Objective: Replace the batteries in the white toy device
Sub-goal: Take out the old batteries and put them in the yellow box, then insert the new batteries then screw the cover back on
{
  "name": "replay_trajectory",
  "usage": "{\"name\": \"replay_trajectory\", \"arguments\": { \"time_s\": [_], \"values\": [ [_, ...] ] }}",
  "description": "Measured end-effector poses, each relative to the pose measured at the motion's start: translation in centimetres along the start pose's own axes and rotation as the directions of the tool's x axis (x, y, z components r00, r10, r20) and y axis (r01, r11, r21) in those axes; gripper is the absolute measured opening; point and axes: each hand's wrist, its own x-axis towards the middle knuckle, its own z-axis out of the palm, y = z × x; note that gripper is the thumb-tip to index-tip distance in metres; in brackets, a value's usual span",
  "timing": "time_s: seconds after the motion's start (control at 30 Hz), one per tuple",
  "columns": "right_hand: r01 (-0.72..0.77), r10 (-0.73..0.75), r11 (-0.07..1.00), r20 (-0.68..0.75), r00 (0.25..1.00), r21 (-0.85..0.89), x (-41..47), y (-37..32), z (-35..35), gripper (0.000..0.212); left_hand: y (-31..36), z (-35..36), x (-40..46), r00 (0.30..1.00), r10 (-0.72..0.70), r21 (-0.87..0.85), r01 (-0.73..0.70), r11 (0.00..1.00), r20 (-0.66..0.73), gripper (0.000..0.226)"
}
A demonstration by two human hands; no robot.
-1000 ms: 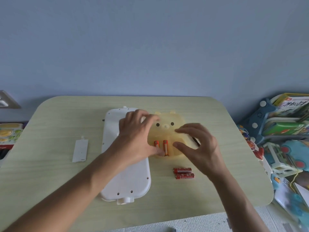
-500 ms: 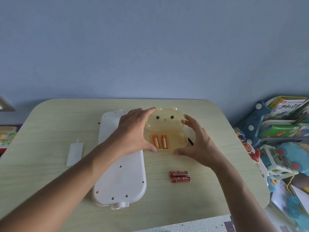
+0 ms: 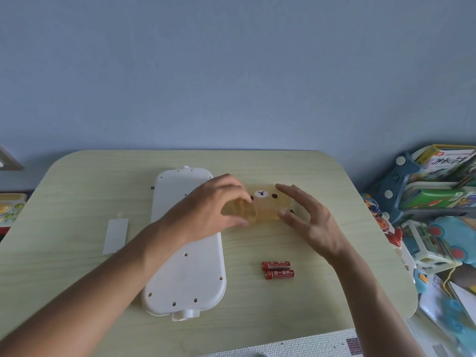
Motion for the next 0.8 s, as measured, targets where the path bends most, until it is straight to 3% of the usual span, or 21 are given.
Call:
{"name": "replay_trajectory", "arguments": {
  "time_s": [0.13,0.4,0.5,0.6,0.7,0.8],
  "values": [
    [-0.025,0.03,0.999,-0.152,0.988,0.036,0.5,-0.2,1.1,0.031,-0.3,0.2,0.7,0.997,-0.059,-0.047,0.057,0.997,-0.045,0.027],
    [-0.055,0.055,0.998,-0.181,0.982,0.002,0.6,0.1,1.8,0.035,0.3,0.3,1.0,0.99,-0.134,-0.076,0.131,0.989,-0.044,0.03],
    [0.003,-0.023,0.995,-0.2,0.98,-0.096,0.1,0.3,1.6,0.042,1.2,0.3,0.8,0.992,-0.108,0.013,0.109,0.994,-0.06,0.031],
    [0.118,-0.161,0.973,-0.223,0.961,-0.198,-1.5,-0.1,0.9,0.044,2.9,0.4,-0.2,0.995,0.021,0.102,-0.011,0.995,-0.097,0.032],
    [0.212,-0.249,0.952,-0.156,0.956,-0.22,-3.7,-0.5,0.2,0.029,5.0,0.7,-1.2,0.991,0.064,0.014,-0.066,0.998,0.116,0.026],
    [0.173,-0.179,0.975,-0.027,0.984,-0.141,-5.9,-0.5,0.0,0.025,6.2,1.7,-1.6,0.939,0.005,-0.03,0.006,1.0,0.344,0.035]
  ]
}}
